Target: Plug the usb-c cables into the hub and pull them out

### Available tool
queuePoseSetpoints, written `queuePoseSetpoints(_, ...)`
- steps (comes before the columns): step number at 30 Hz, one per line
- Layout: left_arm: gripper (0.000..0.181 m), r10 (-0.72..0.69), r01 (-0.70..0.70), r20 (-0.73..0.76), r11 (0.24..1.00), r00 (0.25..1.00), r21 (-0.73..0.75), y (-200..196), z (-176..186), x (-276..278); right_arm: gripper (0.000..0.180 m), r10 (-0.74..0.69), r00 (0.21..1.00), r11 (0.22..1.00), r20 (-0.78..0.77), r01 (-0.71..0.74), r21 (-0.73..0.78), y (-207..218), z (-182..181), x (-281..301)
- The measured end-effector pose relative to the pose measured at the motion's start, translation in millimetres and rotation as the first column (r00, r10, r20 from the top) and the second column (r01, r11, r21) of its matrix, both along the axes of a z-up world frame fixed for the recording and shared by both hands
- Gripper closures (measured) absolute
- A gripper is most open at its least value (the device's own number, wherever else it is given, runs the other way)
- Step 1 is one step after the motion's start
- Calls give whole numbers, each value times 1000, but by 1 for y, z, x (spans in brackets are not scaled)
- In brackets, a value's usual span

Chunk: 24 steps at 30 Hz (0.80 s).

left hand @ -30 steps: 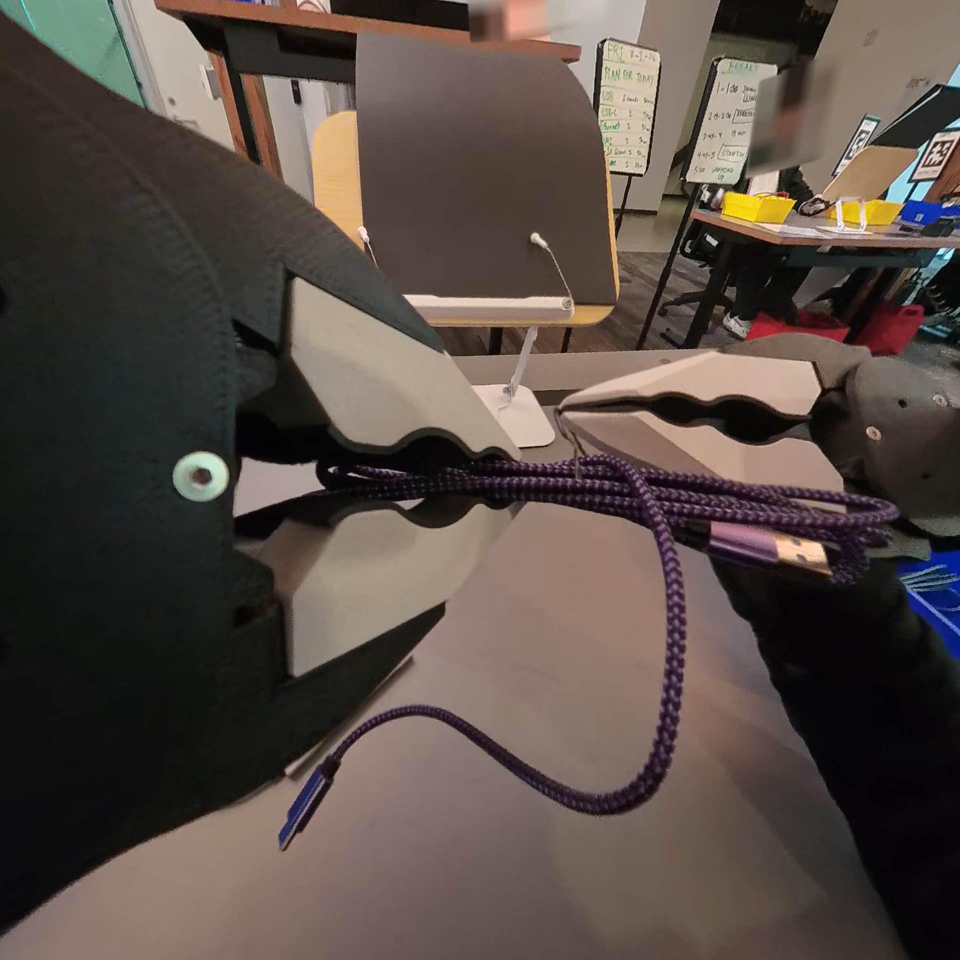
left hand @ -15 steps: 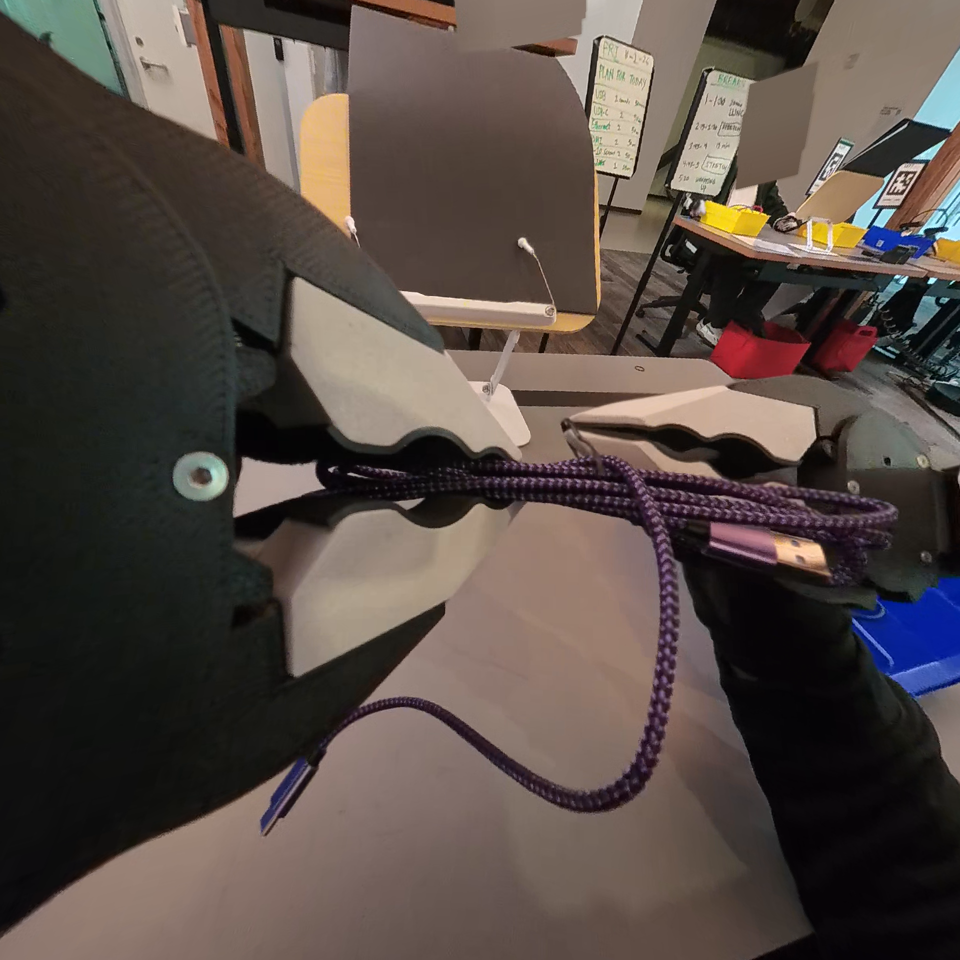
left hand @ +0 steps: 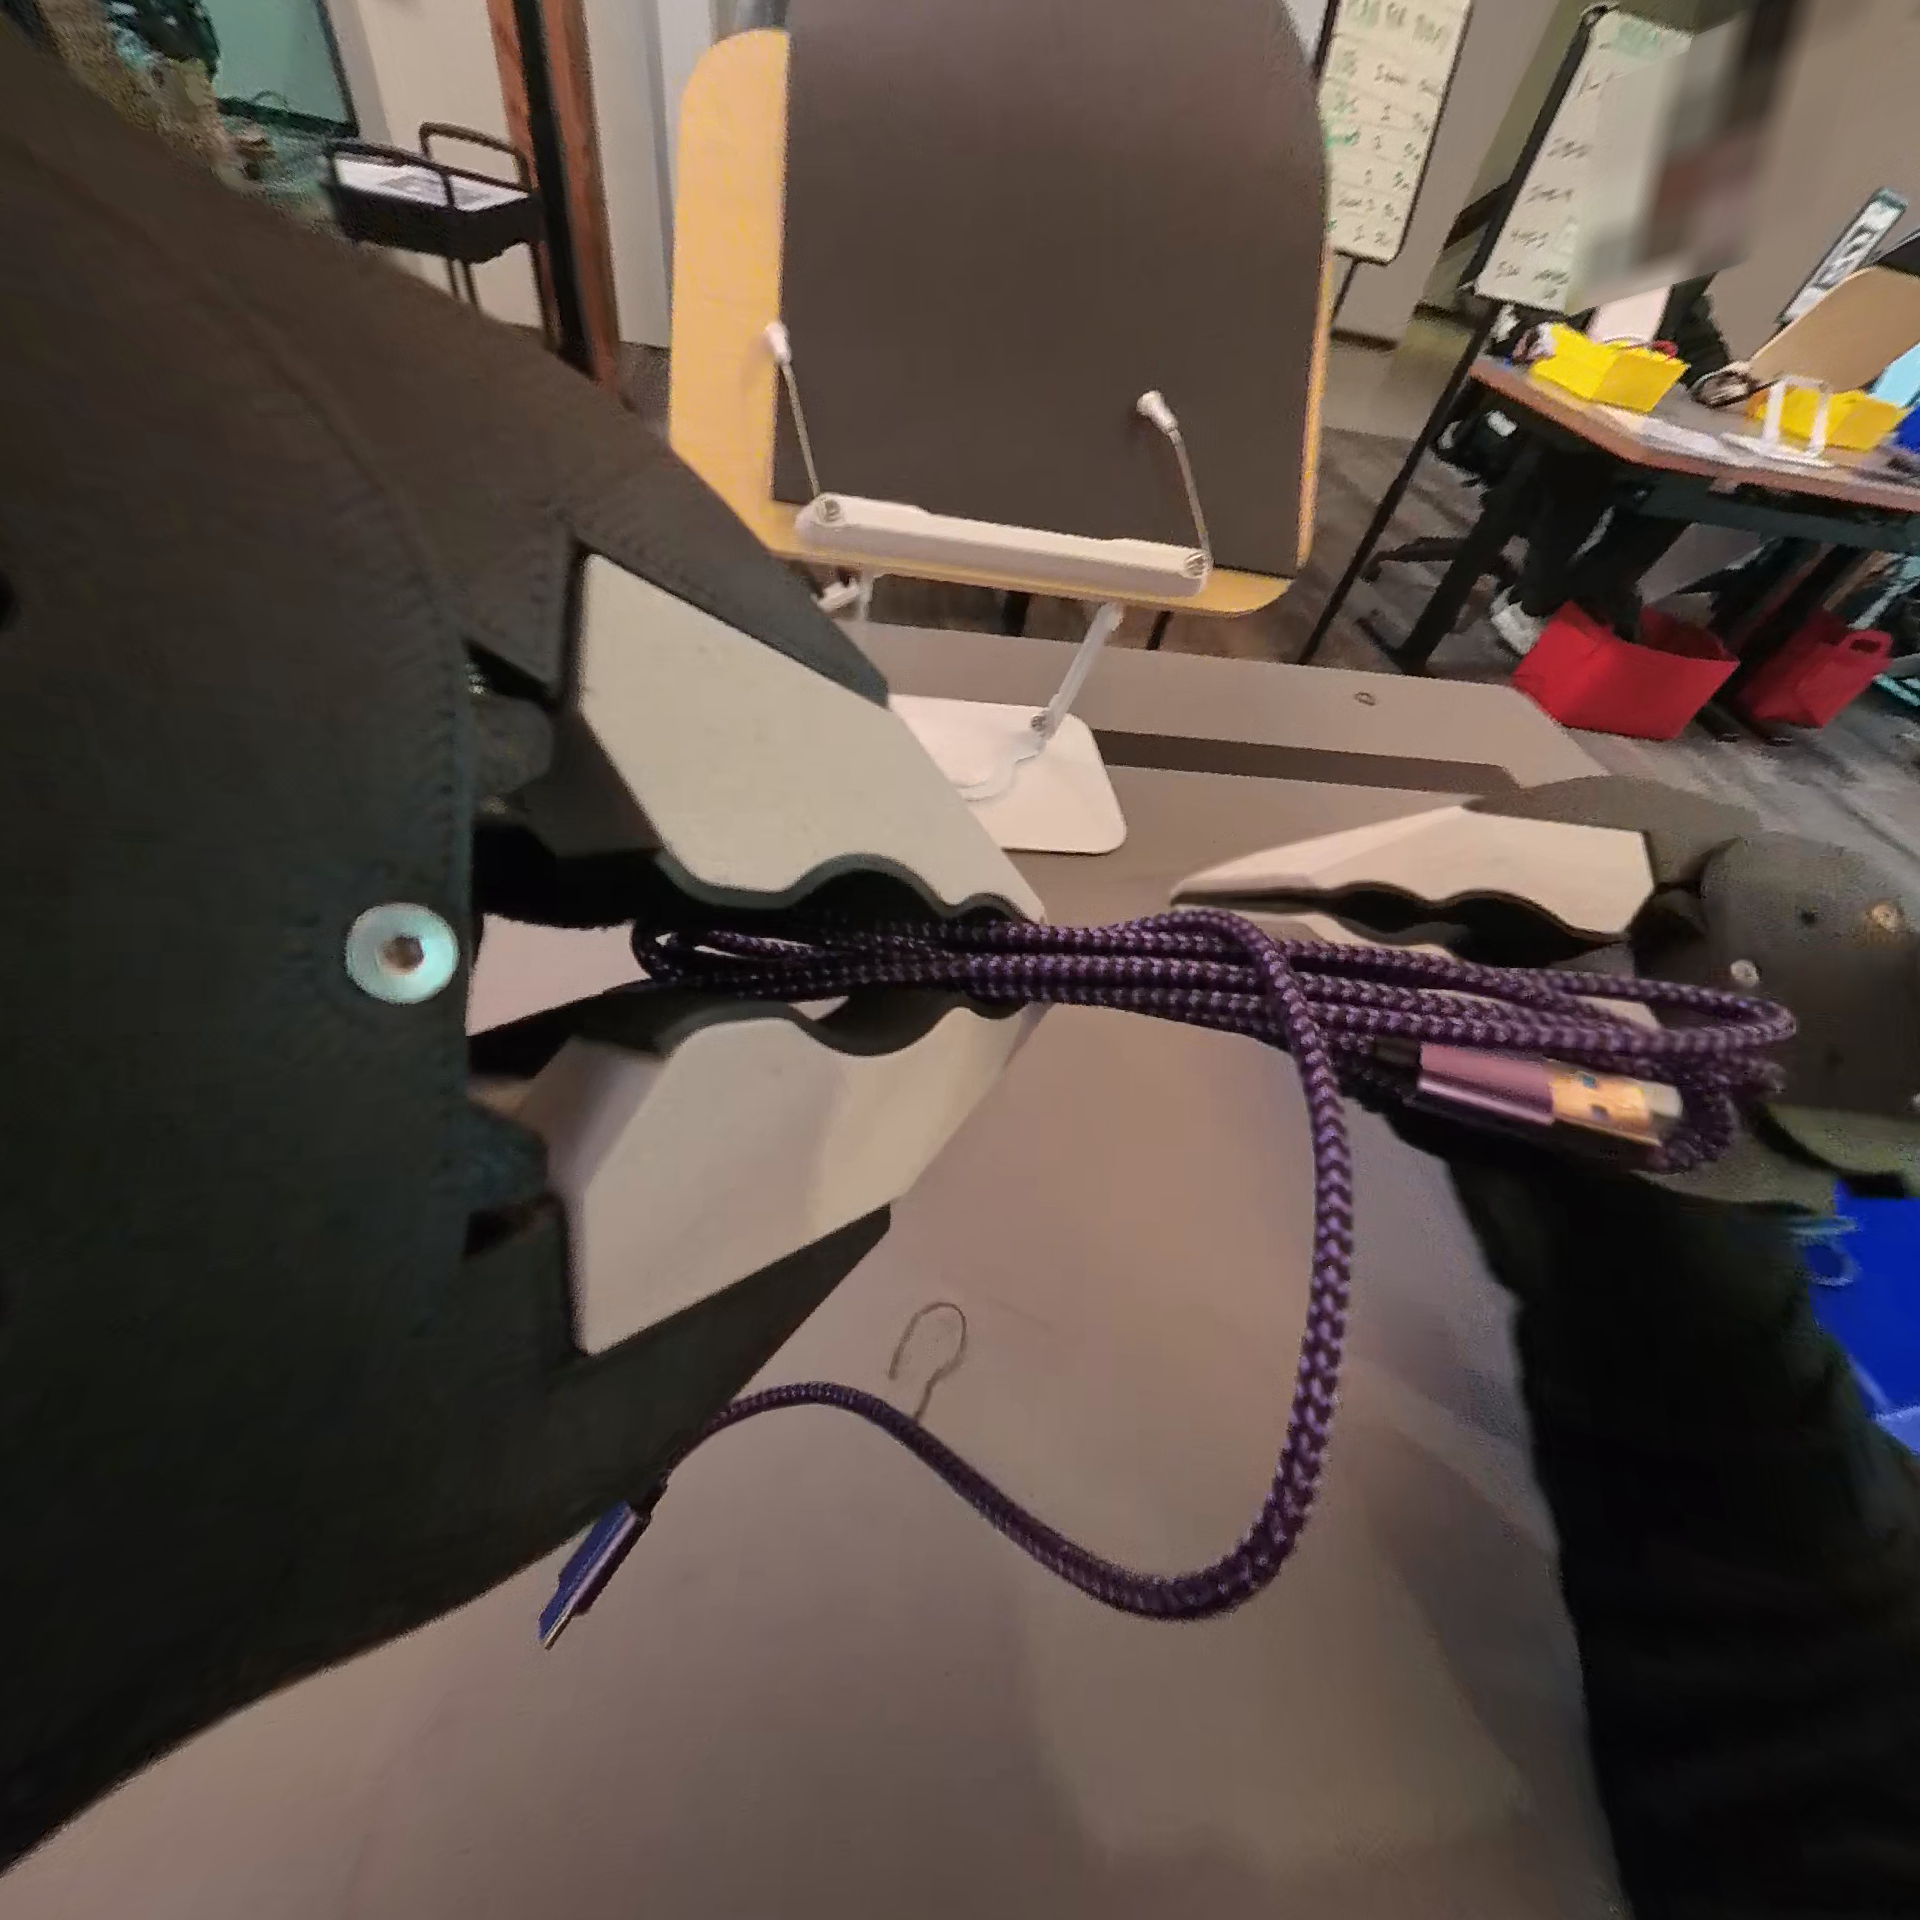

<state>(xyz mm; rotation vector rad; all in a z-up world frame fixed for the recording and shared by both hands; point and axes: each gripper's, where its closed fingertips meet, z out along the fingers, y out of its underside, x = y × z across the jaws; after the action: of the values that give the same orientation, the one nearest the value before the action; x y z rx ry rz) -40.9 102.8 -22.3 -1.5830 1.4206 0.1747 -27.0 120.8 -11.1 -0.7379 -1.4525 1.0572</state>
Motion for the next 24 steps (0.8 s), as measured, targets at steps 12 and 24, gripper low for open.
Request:
queuePoseSetpoints(12, 178, 175, -189, -140, 977, 975, -97, -25, -59, -60, 166, 82, 775, 953, 626, 124, -278, -18, -155, 1)
queuePoseSetpoints(24, 178, 250, -264, -132, 959, 959, -102, -41, -74, -83, 169, -53, 642, 993, 765, 113, -26, -55, -224, -3)
